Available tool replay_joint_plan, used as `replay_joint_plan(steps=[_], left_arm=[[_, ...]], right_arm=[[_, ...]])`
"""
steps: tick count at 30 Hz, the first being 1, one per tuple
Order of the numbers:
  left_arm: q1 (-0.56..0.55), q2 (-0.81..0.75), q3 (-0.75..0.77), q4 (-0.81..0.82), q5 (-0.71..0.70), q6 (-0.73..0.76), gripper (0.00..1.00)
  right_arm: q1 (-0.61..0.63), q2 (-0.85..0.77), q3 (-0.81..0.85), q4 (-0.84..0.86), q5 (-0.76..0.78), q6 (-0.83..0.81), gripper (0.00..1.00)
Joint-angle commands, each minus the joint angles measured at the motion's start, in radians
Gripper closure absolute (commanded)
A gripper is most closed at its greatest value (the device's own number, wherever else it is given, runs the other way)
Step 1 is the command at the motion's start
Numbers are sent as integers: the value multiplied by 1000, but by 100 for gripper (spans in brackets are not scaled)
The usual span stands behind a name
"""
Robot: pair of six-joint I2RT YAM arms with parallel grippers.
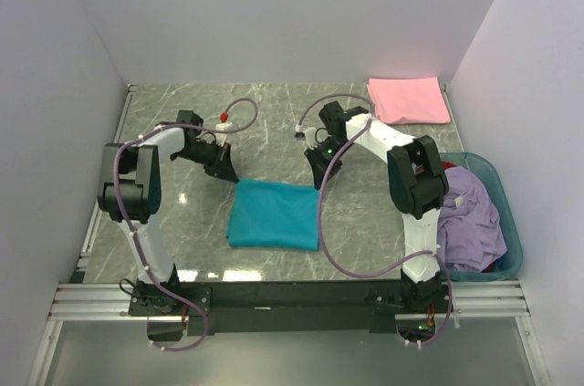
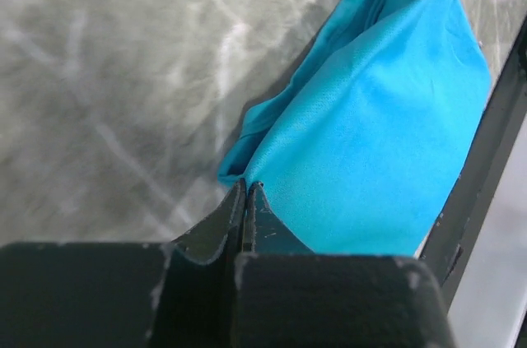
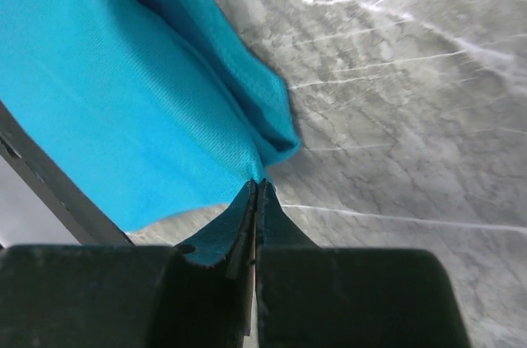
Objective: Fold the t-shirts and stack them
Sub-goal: Fold the tshirt
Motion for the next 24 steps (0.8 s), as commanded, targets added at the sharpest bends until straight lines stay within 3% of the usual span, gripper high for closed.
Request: replay_joint_plan(steps=[1,12,20,21,23,24], left_arm=[[39,-21,14,55,-4,-37,99],[70,108,85,124,-70,-102,99],[95,186,147,165,-98,-180,98],[97,186,152,169,-97,-186,91],[116,174,164,188,-65,-223,66],[129,142,164,199,-32,-237,60]], right_arm=[[-13,-69,59,-3,17,22,100],[-42,26,85,182,142,140,100],[-59,45,38,431,216,376,100],[-59,49,47,443,216,383,99],[-61,43,86,439,245,421,81],[-62,36,99,432,247,423,71]])
